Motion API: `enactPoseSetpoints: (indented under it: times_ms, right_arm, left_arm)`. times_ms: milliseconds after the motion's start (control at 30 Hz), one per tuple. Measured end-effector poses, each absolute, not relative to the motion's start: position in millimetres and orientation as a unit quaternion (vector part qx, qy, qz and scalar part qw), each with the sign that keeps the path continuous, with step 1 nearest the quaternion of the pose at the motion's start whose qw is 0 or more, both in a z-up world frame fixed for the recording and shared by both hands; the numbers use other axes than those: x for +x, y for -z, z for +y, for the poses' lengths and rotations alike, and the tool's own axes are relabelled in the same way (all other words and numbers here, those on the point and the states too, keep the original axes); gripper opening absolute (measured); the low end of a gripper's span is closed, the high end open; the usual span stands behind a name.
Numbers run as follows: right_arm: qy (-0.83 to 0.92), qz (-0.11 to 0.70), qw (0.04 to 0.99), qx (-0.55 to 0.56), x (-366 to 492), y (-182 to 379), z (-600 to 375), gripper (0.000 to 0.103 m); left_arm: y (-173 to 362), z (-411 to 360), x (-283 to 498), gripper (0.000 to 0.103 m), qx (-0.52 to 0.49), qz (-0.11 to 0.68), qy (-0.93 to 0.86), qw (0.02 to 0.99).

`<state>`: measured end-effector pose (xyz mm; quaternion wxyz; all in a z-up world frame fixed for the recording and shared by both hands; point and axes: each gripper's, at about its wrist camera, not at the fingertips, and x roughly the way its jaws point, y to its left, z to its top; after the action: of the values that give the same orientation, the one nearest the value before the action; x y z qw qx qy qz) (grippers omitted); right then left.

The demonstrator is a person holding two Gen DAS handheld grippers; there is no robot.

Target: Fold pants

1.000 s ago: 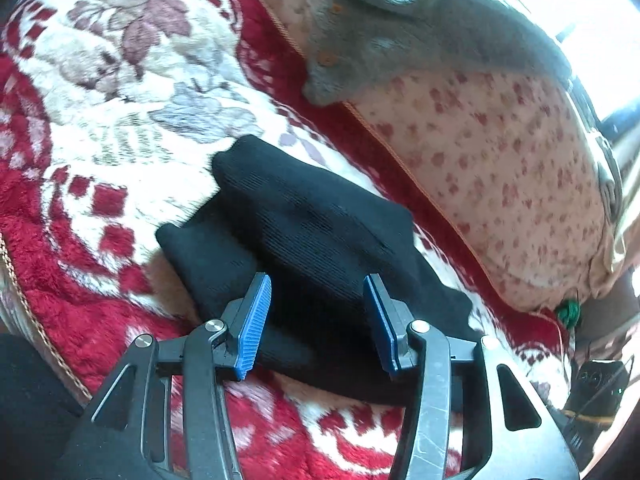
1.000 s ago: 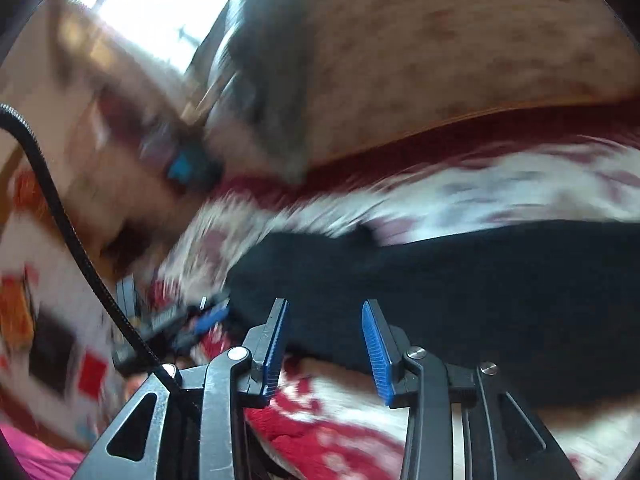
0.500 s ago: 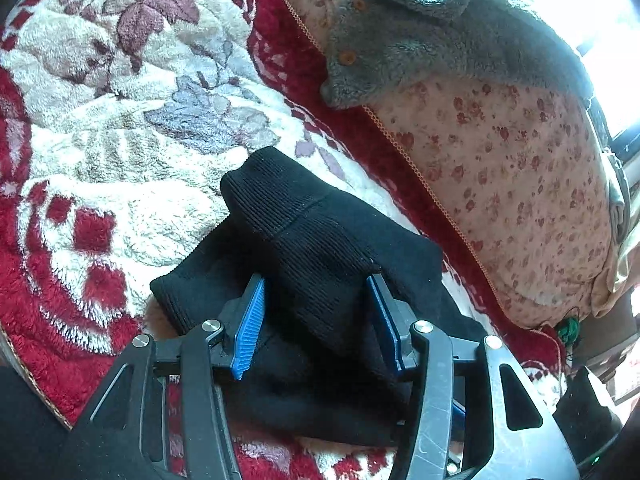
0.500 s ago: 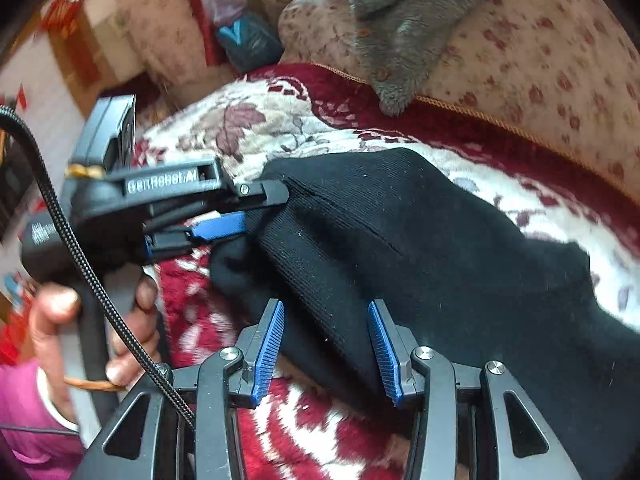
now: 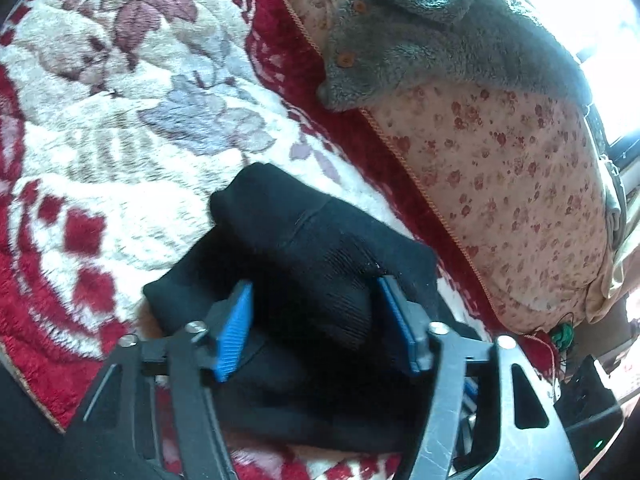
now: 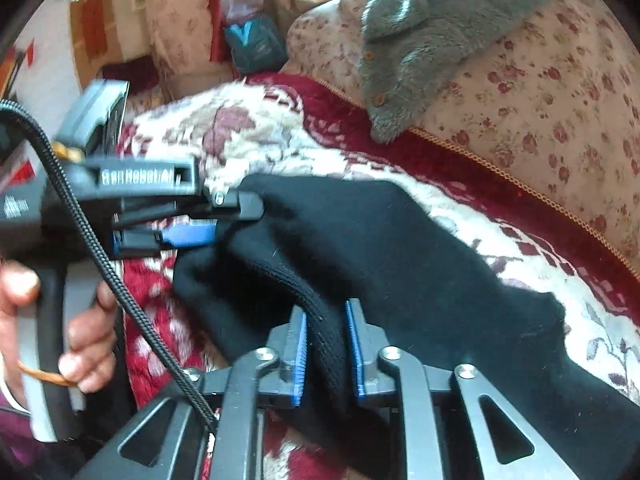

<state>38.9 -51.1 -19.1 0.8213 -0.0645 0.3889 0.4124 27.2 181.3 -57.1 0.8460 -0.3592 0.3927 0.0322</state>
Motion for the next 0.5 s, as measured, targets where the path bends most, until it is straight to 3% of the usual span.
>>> enactPoseSetpoints:
  times_ms: [233,333,367,500]
  right_arm:
    - [-0.421,0.396,0.816,-0.010,59.7,6.1,-62.7,0.014]
    - [-0.433,0.401,0.807,-0.006,54.6,7.6,-61.5,0.013]
    - [-0.438,0.405,0.803,-0.002,52.7,9.0,-61.5,0.013]
    - [-0.452,0.414,0.790,0.009,42.6,10.0,-63.0,0.011]
  left_arm:
    - [61.4,185.7,47.3,0.062,-0.388,0.386,-0.021,0.836]
    - [59.5,188.9,47.4,0.023,-0.390,0.382,-0.013,0.838]
    - [57.5,187.1,46.5,0.016,-0.385,0.383,-0.005,0.840]
    - [44.5,179.7,30.3,0.013,-0.362,0.371,-0.001,0.855]
